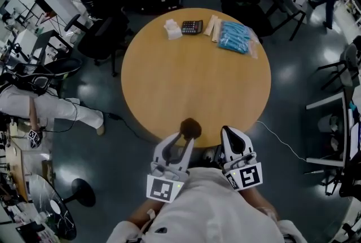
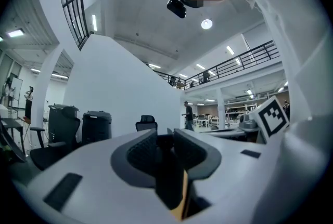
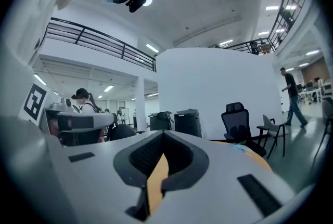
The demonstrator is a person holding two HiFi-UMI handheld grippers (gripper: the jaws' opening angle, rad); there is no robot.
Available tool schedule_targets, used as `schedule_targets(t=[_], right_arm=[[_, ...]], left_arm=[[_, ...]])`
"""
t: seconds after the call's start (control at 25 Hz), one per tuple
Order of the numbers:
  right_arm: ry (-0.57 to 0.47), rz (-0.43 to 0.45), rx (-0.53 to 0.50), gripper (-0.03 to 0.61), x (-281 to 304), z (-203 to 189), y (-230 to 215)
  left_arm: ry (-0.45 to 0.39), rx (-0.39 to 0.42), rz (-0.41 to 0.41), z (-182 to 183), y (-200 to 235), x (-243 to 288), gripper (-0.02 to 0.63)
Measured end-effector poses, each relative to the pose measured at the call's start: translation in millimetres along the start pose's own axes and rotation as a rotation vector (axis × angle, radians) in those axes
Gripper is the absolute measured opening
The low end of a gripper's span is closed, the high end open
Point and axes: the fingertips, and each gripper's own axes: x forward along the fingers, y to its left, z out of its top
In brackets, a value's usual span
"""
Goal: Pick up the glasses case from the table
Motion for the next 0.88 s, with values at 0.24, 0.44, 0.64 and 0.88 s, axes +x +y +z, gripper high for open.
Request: schedule_targets(t=[0.24, 0.44, 0.64, 0.88], right_arm=[[-0.02, -0.03, -0.025, 0.015, 0, 4, -3], [-0.025, -0.027, -0.04, 0.015, 0, 8, 0], [-0.019, -0.023, -0.047, 0.015, -3, 6, 4], [-0.025, -0.03, -0.052, 0.015, -5, 7, 3]], left_arm=[[0.038, -0.042, 0.032, -16, 9, 4, 0.107], [0.047, -0.065, 0.047, -25, 18, 6, 0.107], [0.054, -0.075, 0.051, -29, 21, 5, 0.107], [0.031, -0.037, 0.047, -35, 25, 4, 0.107]])
